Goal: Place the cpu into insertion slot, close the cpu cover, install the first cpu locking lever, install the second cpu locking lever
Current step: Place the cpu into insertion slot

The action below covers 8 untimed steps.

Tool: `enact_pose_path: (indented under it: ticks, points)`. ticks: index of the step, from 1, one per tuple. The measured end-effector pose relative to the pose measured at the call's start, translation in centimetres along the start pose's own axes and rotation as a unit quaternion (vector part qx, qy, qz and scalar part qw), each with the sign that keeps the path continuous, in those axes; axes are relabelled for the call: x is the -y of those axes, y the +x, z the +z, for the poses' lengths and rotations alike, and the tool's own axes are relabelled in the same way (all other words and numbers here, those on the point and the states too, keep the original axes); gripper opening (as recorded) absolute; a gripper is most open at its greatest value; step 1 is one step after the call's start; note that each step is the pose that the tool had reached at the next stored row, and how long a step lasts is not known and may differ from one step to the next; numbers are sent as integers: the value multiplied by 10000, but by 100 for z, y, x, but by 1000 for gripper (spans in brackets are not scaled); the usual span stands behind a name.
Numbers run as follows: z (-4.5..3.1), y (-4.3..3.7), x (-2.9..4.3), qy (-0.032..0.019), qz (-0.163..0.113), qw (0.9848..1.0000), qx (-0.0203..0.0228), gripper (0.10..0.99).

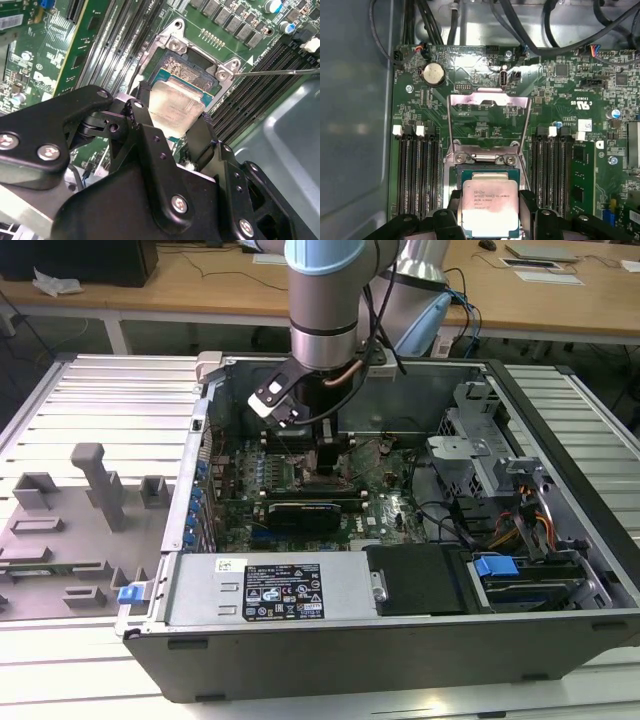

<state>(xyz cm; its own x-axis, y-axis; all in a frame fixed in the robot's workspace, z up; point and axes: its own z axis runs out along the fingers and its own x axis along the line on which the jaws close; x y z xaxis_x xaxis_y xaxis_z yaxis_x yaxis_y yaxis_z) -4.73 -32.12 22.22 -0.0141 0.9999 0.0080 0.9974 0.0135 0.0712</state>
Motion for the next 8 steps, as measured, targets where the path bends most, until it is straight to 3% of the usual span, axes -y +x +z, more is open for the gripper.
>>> enact_pose_path:
  ticks: [8]
  points:
    - [110,19,28,-1,51,10000,3,537]
